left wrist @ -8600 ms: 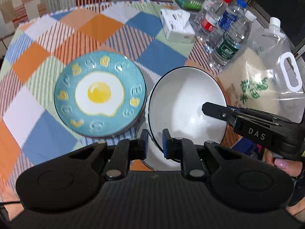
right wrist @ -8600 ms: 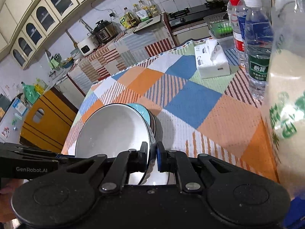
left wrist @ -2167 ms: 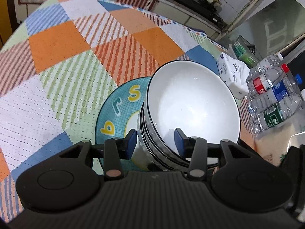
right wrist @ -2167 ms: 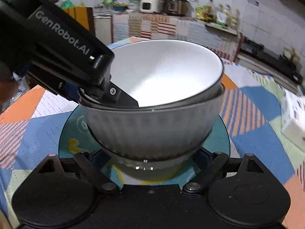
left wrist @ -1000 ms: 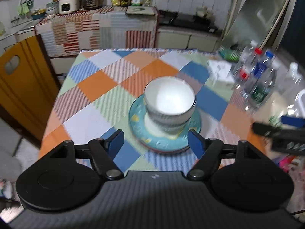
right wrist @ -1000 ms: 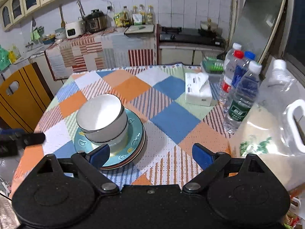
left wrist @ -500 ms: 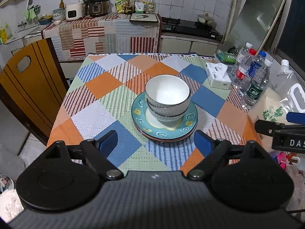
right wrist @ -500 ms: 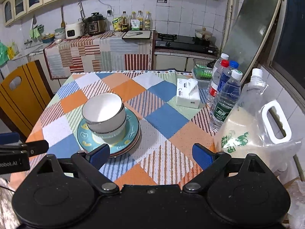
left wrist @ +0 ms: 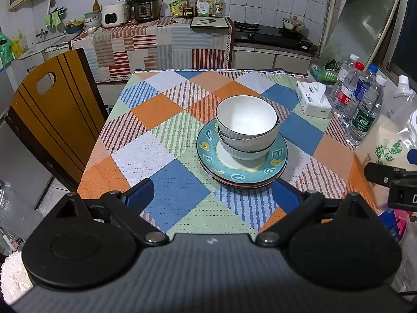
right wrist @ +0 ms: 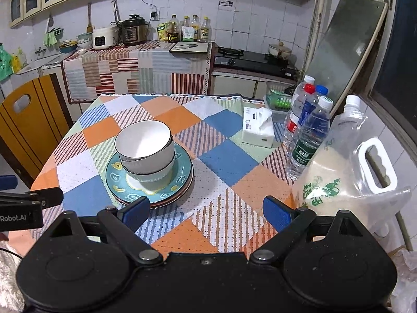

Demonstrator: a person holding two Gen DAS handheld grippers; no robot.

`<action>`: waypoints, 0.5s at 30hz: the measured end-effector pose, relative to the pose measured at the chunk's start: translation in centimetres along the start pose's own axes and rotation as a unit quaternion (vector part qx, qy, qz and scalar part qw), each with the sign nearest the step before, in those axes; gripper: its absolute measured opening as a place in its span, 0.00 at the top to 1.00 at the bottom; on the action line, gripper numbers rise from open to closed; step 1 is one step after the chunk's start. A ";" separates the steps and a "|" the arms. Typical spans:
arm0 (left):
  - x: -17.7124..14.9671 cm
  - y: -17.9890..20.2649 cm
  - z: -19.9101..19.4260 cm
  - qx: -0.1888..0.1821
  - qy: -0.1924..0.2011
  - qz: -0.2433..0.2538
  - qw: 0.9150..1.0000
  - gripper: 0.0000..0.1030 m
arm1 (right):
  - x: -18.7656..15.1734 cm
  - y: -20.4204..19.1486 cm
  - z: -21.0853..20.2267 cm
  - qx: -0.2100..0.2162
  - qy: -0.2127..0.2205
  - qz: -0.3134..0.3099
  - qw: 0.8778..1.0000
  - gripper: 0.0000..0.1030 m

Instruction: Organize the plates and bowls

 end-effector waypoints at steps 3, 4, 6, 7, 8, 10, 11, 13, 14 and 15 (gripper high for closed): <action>0.0 -0.1 -0.2 -0.005 0.001 0.003 1.000 0.04 | -0.1 -0.2 -0.1 0.002 0.006 -0.003 1.000 0.07; 0.0 -0.1 -0.3 -0.006 0.004 0.002 1.000 0.04 | -0.1 -0.2 -0.2 0.002 0.008 -0.003 1.000 0.07; 0.0 -0.2 -0.4 -0.005 0.008 -0.001 1.000 0.04 | -0.2 -0.3 -0.2 0.000 0.015 -0.005 1.000 0.07; 0.0 -0.3 -0.5 -0.005 0.010 -0.003 1.000 0.04 | -0.2 -0.3 -0.2 -0.001 0.017 -0.005 1.000 0.07; 0.0 -0.2 -0.6 -0.005 0.011 -0.004 1.000 0.04 | -0.3 -0.4 -0.2 0.000 0.018 -0.005 1.000 0.07; 0.0 -0.3 -0.7 -0.006 0.014 -0.007 1.000 0.04 | -0.4 -0.4 -0.2 0.004 0.021 -0.003 1.000 0.07; 0.0 -0.4 -0.7 -0.007 0.015 -0.009 1.000 0.04 | -0.4 -0.5 -0.1 0.006 0.023 -0.002 1.000 0.07; 0.0 -0.4 -0.7 -0.009 0.016 -0.011 1.000 0.04 | -0.5 -0.5 0.0 0.007 0.026 -0.001 1.000 0.07; -0.1 -0.4 -0.7 -0.009 0.015 -0.011 1.000 0.04 | -0.6 -0.5 0.1 0.006 0.027 -0.002 1.000 0.07; -0.1 -0.4 -0.7 -0.007 0.015 -0.010 1.000 0.04 | -0.6 -0.6 0.2 0.004 0.028 -0.004 1.000 0.07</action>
Point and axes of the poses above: each gripper's, at about its wrist camera, not at the fingertips, and z roughly the way its jaws point, y to its right, x to its top, the point moved 7 cm from there along z, roughly the way its jaws point, and after that the axes turned 13 degrees about -y, right-handed, at the moved point
